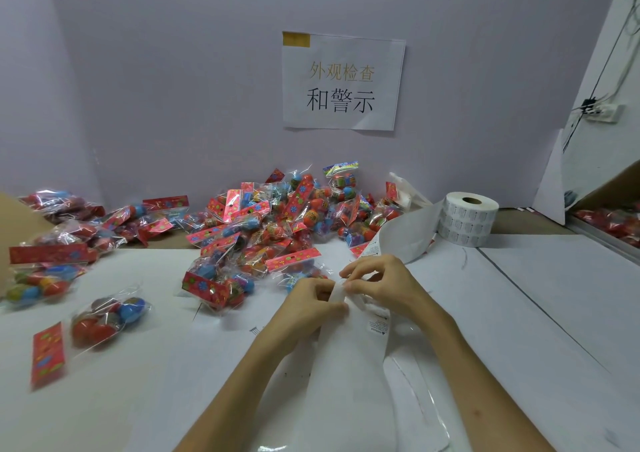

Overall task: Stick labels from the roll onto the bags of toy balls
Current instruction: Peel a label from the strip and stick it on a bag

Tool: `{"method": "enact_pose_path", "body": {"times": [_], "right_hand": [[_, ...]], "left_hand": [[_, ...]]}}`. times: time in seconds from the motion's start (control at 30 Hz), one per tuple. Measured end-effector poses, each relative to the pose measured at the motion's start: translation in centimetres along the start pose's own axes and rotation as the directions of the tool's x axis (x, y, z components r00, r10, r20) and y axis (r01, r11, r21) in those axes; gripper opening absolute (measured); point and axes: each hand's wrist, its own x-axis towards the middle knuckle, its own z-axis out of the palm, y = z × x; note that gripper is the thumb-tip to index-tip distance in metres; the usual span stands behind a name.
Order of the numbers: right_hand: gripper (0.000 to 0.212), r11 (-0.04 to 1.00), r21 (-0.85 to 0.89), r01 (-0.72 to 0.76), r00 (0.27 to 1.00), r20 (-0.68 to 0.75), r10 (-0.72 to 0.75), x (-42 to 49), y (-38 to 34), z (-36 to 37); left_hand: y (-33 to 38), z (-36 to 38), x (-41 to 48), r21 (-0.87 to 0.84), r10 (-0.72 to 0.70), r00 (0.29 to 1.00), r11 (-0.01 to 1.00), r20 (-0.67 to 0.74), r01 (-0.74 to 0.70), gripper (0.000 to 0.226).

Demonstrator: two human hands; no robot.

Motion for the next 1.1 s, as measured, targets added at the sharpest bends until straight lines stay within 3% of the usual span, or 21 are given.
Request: {"method": "enact_pose_path", "body": {"times": [0.3,0.47,0.57,0.63,0.77,0.93,1.1], "right_hand": [[0.007,1.0,0.002,-0.019,0.997,-0.072,0.019,0.1,0.5,-0.1],[0.006,1.0,0.002,-0.001,0.978,-0.209,0.001,0.0,0.5,-0.2],[0.009,1.0,0.011,-0.019,0.965,-0.263,0.021,0.1,0.4,-0.4],[0.01,1.0,0.008,0.01,0.954,-0.3,-0.007,0.0,0.2,-0.5],[0.008,0.995,0.024,0.099,0.942,-0.324,-0.086,-0.2,-0.1,-0.1],[0.002,0.982,0.009,0.187,0.956,-0.234,-0.179,-0.3,-0.5,0.9],[0.033,0.982,-0.05,0.184,0.978,-0.092,-0.188,-0.3,-0.5,1.2]], "left_hand": [[-0.2,0.2,-0.1,-0.046,0.041,0.999,0.998,-0.017,-0.042,0.022],[-0.3,0.0,0.6,0.003,0.178,0.927,0.982,-0.331,-0.187,0.029],[-0.2,-0.4,0.9,-0.022,0.201,0.891,0.973,-0.408,-0.23,0.013],[-0.1,-0.5,0.9,-0.108,0.16,0.916,0.971,-0.367,-0.213,0.012],[0.0,-0.3,0.4,-0.272,0.088,0.984,0.954,-0.155,-0.128,0.019],[0.3,-0.5,0.1,-0.388,0.1,0.991,0.913,-0.094,-0.129,0.023],[0.4,-0.8,0.0,-0.467,0.124,0.988,0.871,-0.087,-0.151,0.021]]}}
